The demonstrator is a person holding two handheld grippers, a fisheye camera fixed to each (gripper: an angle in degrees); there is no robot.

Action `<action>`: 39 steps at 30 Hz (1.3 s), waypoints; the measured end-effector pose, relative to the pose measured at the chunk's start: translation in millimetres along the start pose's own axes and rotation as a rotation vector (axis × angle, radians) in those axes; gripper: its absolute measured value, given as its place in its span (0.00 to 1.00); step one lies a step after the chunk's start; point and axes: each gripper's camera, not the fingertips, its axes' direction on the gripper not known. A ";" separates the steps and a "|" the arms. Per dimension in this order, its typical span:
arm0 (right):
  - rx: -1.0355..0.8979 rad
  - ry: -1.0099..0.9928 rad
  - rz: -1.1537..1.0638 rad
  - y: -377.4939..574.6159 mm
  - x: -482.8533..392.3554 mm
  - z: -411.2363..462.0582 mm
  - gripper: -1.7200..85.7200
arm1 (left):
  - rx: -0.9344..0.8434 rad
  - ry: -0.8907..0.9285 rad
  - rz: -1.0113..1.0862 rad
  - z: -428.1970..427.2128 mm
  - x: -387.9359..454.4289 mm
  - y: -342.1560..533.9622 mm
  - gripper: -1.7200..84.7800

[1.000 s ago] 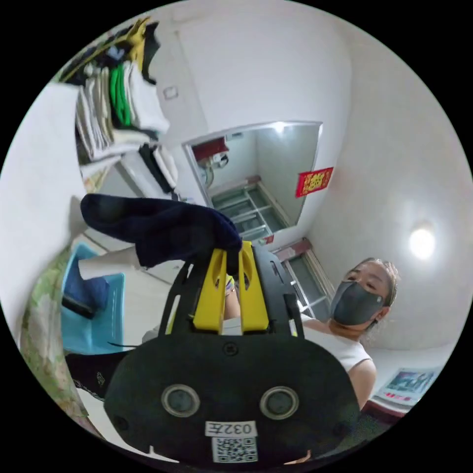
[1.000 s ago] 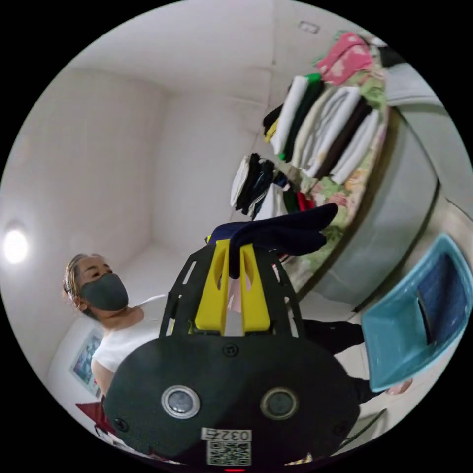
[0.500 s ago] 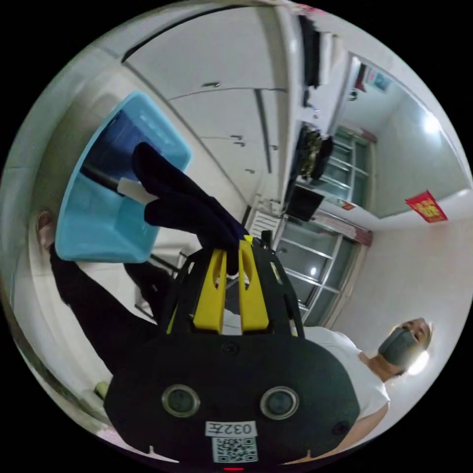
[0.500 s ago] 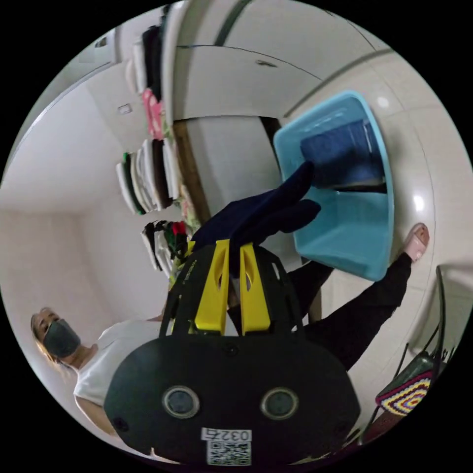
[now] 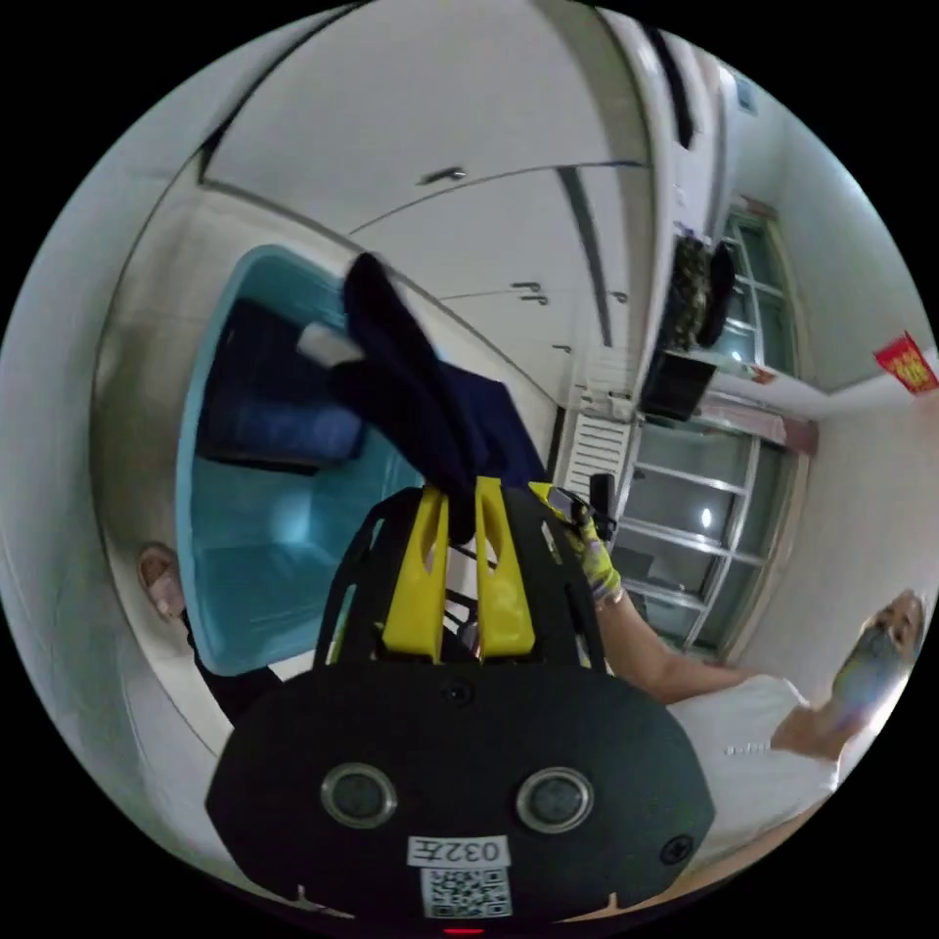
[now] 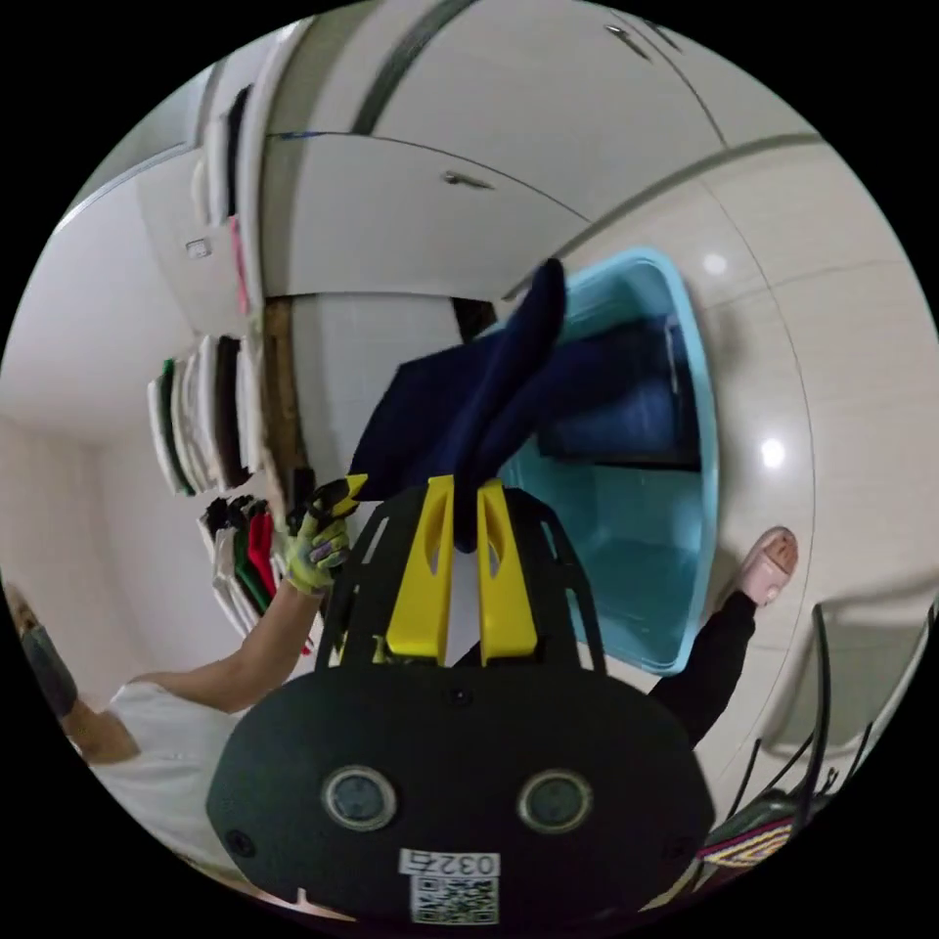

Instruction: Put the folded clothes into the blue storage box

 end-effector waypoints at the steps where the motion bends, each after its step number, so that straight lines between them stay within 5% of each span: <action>1: -0.004 0.013 0.039 -1.5 9.5 4.5 0.09 | -0.001 -0.020 -0.044 5.2 -11.5 -1.9 0.04; 4: -0.056 0.104 0.216 -0.8 53.3 24.2 0.13 | -0.073 -0.174 -0.263 33.3 -70.8 0.5 0.04; 8: 0.063 0.084 0.291 30.7 68.2 22.4 0.12 | -0.066 -0.150 -0.363 48.7 -106.7 41.4 0.04; 19: 0.016 -0.062 0.028 97.9 -22.8 20.1 0.03 | -0.098 -0.030 0.043 30.7 -25.9 174.2 0.01; 29: -0.282 -0.325 -0.469 112.1 -217.4 93.1 0.03 | 0.448 -0.026 0.407 -105.7 65.2 334.9 0.01; 34: -0.518 -0.407 -0.593 140.4 -305.4 169.0 0.07 | 0.884 -0.128 0.237 -173.7 36.4 462.8 0.05; 39: -0.773 -0.495 -0.588 187.5 -383.7 258.3 0.12 | 1.298 0.038 -0.045 -206.4 -32.0 607.2 0.10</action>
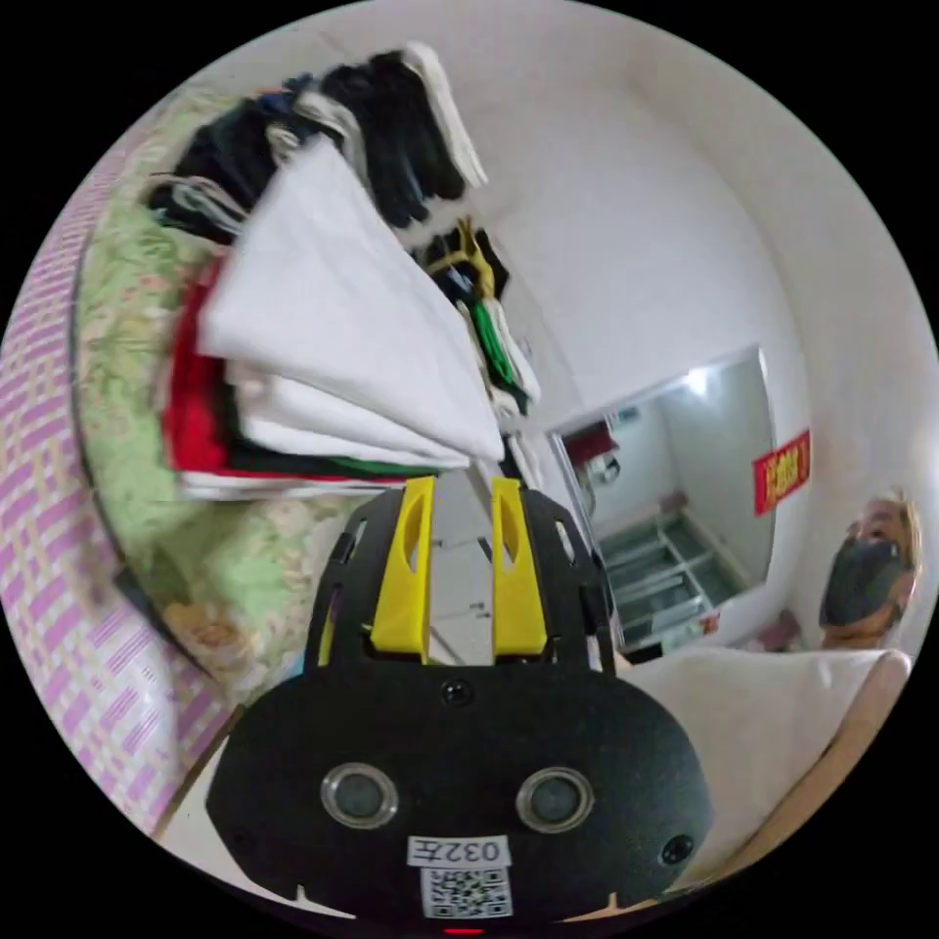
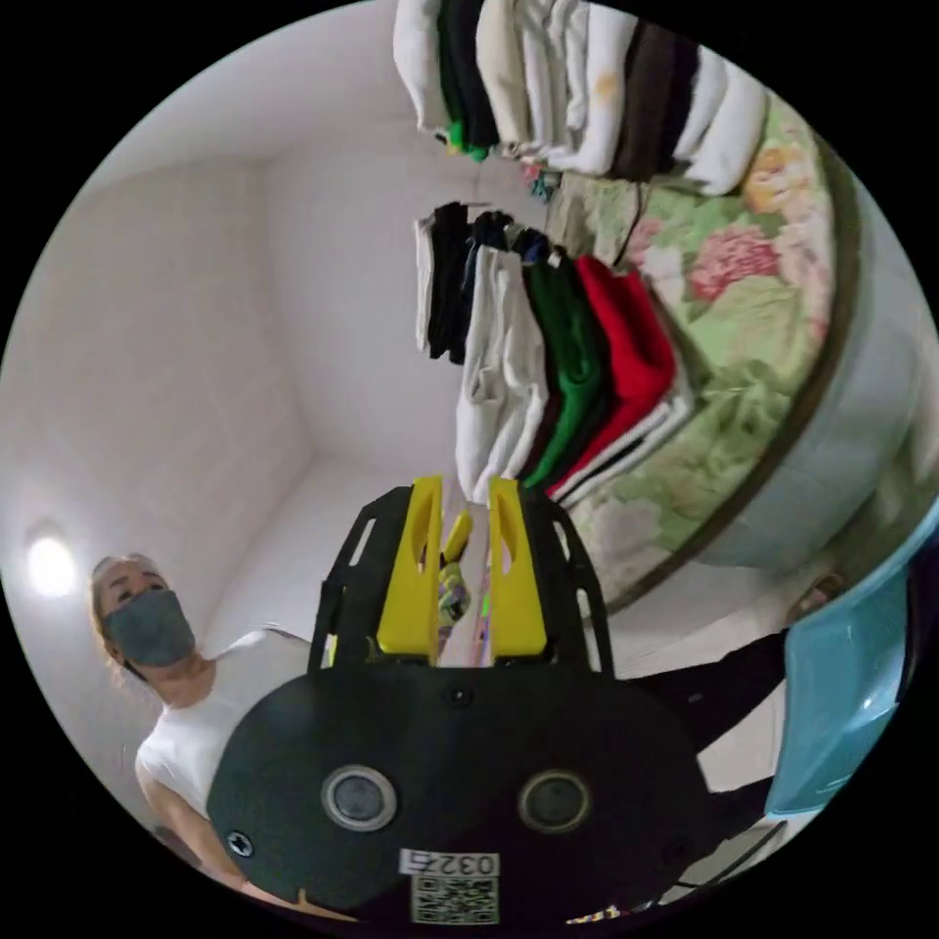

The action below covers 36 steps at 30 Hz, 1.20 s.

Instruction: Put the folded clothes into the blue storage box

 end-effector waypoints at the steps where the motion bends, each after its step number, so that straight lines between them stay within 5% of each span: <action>1: -0.010 -0.003 0.001 -5.8 -1.9 9.2 0.12 | 0.018 -0.018 -0.016 -10.9 -6.0 1.0 0.11; 9: -0.011 0.156 0.054 -52.9 -20.1 86.5 0.13 | 0.211 0.072 -0.239 -96.7 -78.3 12.5 0.15; 27: -0.052 0.334 0.013 -108.1 -57.4 186.3 0.10 | 0.123 0.013 -0.188 -155.7 -98.3 -6.4 0.04; 32: -0.062 0.214 0.117 -121.1 -37.3 202.7 0.12 | 0.066 0.120 -0.223 -162.4 -117.7 -12.6 0.12; 36: -0.043 0.213 0.081 -131.8 -47.9 218.1 0.08 | 0.026 0.088 -0.252 -172.0 -127.0 -21.2 0.07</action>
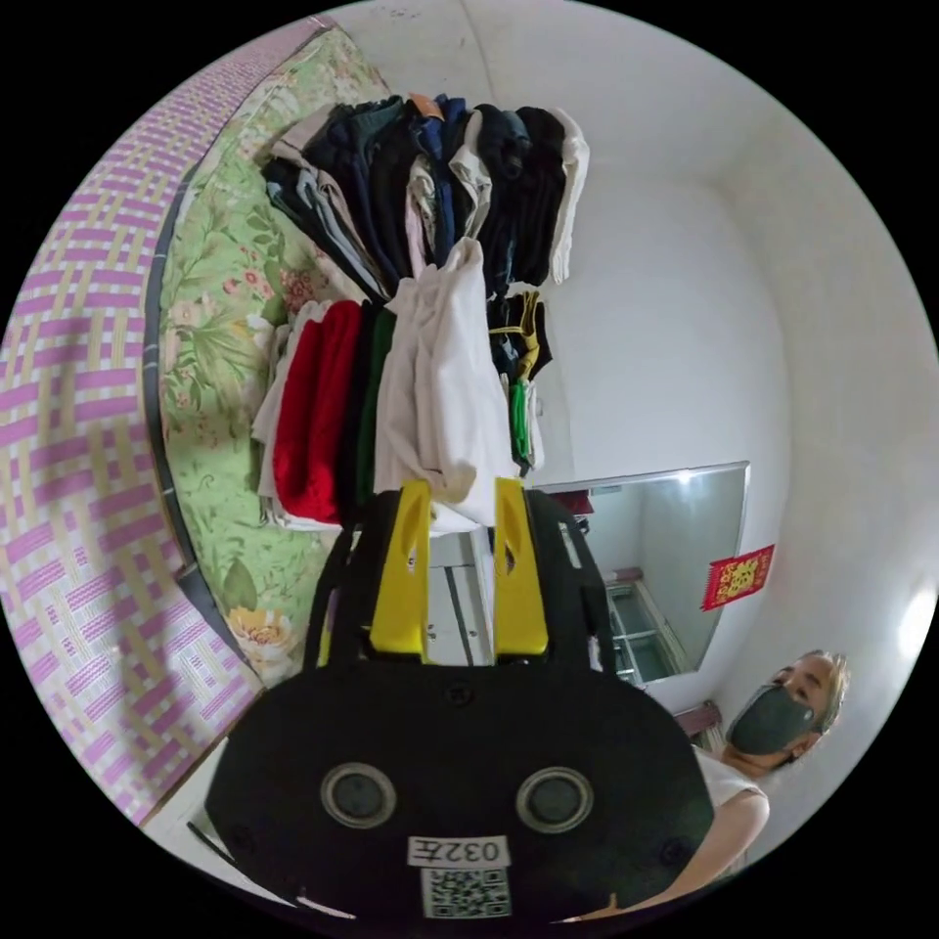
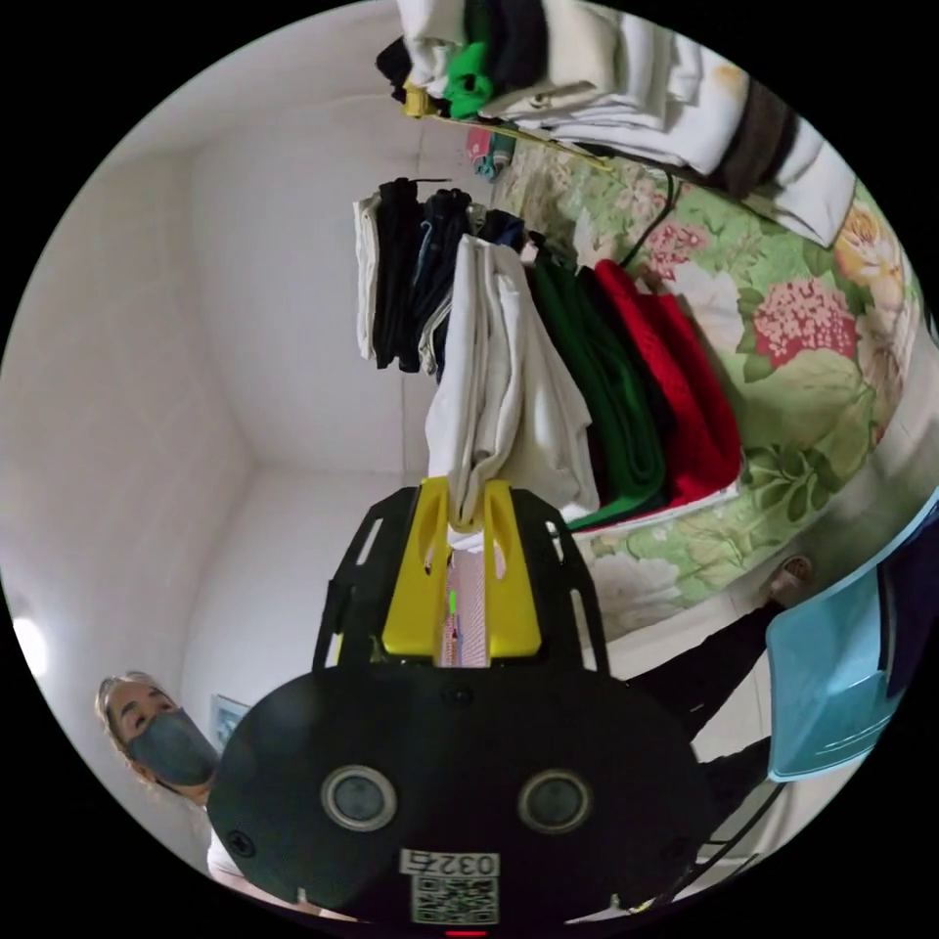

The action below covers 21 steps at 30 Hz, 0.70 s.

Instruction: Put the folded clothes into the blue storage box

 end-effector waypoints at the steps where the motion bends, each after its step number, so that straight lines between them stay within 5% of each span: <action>1: -0.002 0.012 -0.012 -1.5 -4.8 1.5 0.08 | -0.004 -0.019 0.005 -1.9 1.5 -1.2 0.06; 14: -0.029 -0.182 -0.002 -33.5 -54.0 39.0 0.08 | -0.069 0.168 -0.109 -18.1 -27.0 -9.2 0.14; 21: -0.023 -0.257 0.021 -40.8 -63.2 53.3 0.08 | -0.035 0.185 -0.132 -22.3 -24.8 -19.4 0.05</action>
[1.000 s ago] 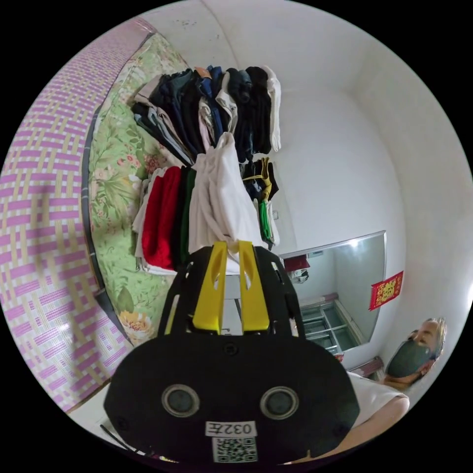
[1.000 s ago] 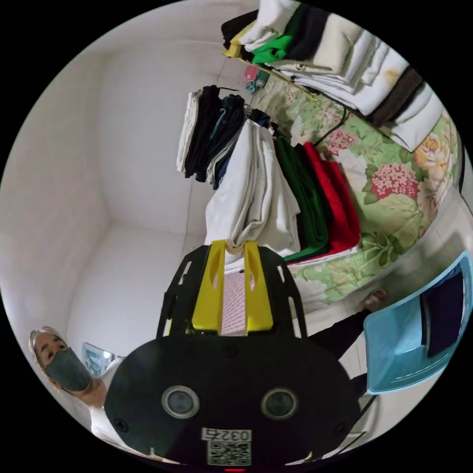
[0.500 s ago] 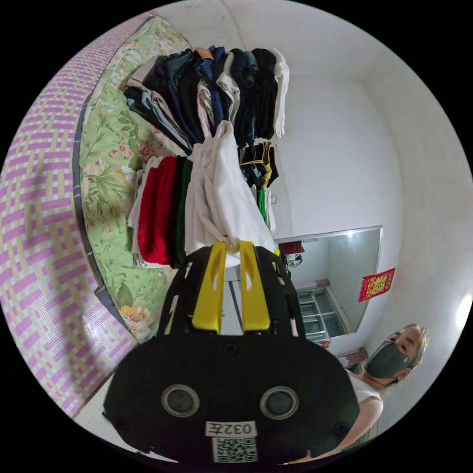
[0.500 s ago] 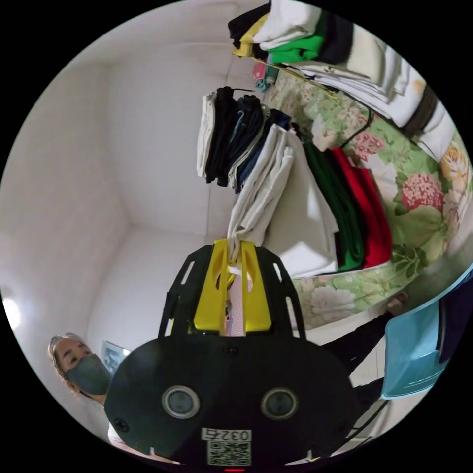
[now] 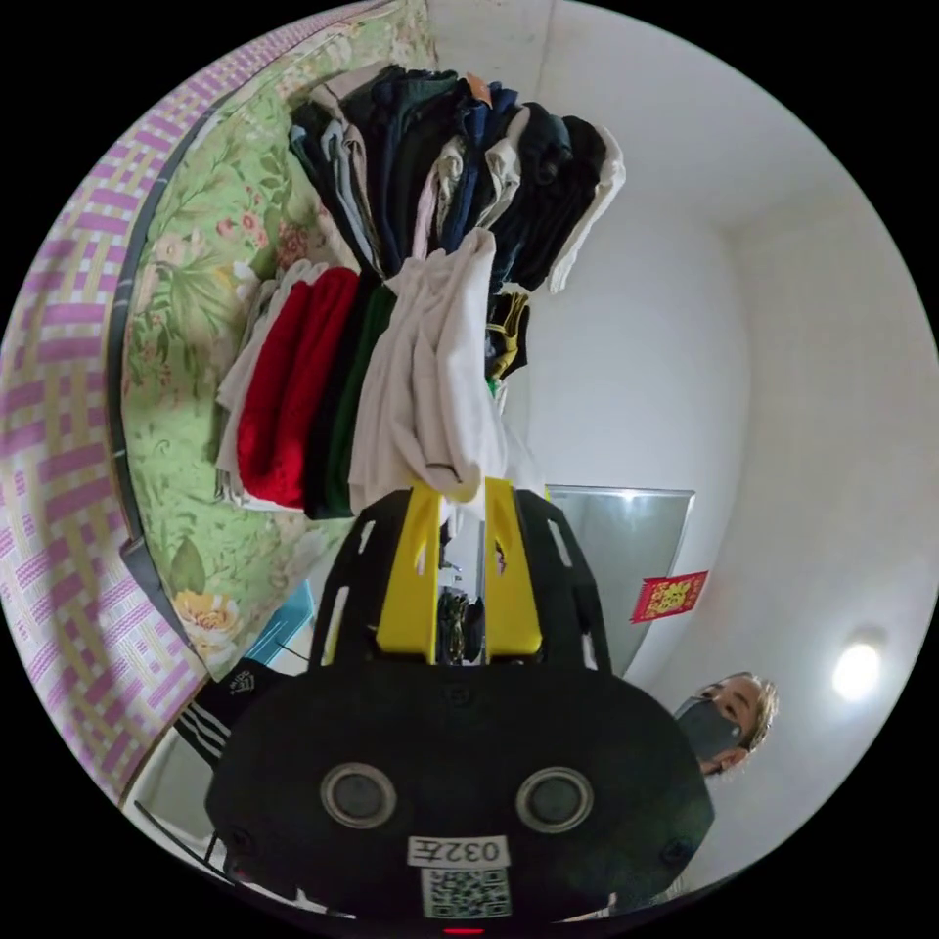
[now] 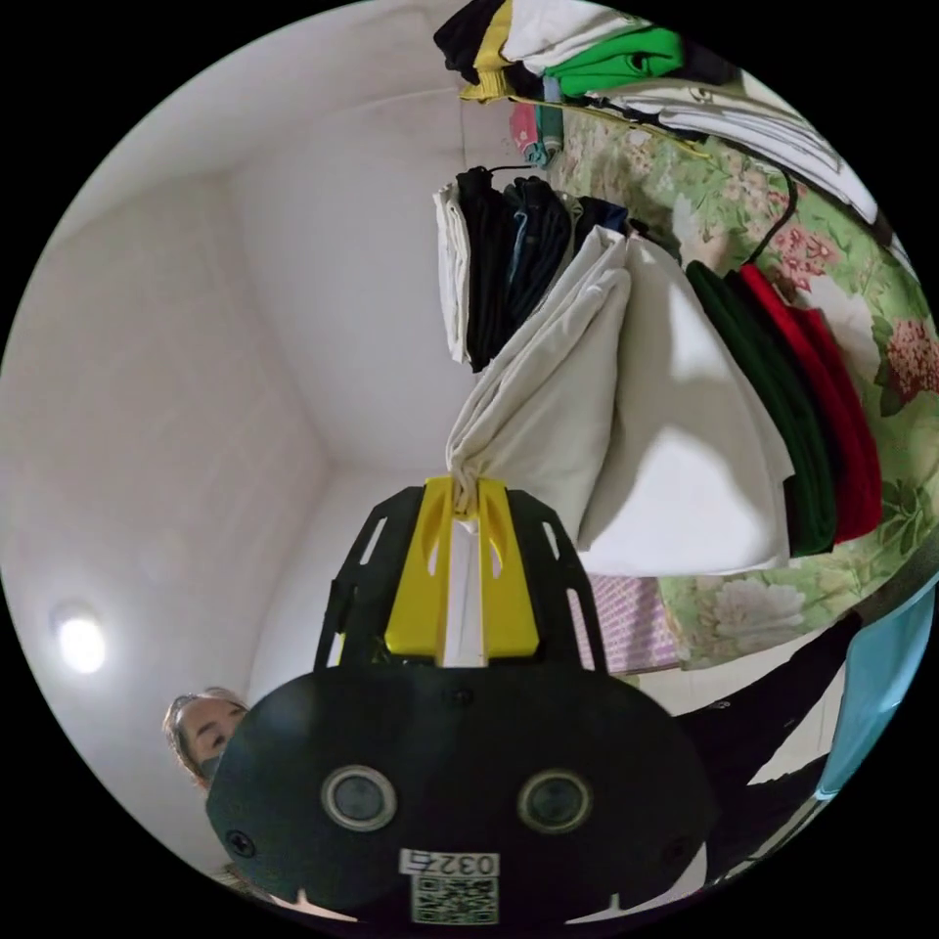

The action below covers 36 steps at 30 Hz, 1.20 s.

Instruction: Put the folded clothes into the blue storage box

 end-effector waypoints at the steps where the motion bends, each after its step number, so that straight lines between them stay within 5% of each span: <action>1: 0.001 0.002 -0.005 0.3 -0.5 -0.1 0.08 | -0.001 -0.009 0.011 -0.3 2.9 -0.4 0.04; 7: 0.009 0.129 -0.021 12.4 16.3 -12.3 0.09 | -0.034 -0.045 0.155 0.0 26.2 6.2 0.02; 22: -0.098 0.283 0.010 -2.6 25.5 24.0 0.13 | -0.132 -0.059 0.109 5.0 12.5 -7.5 0.07; 31: -0.193 0.451 -0.116 1.7 -48.4 49.7 0.10 | -0.010 -0.077 0.120 -3.3 19.1 15.8 0.10; 36: -0.190 0.364 -0.092 7.3 -63.2 48.5 0.09 | -0.097 0.182 0.163 48.4 23.4 50.1 0.10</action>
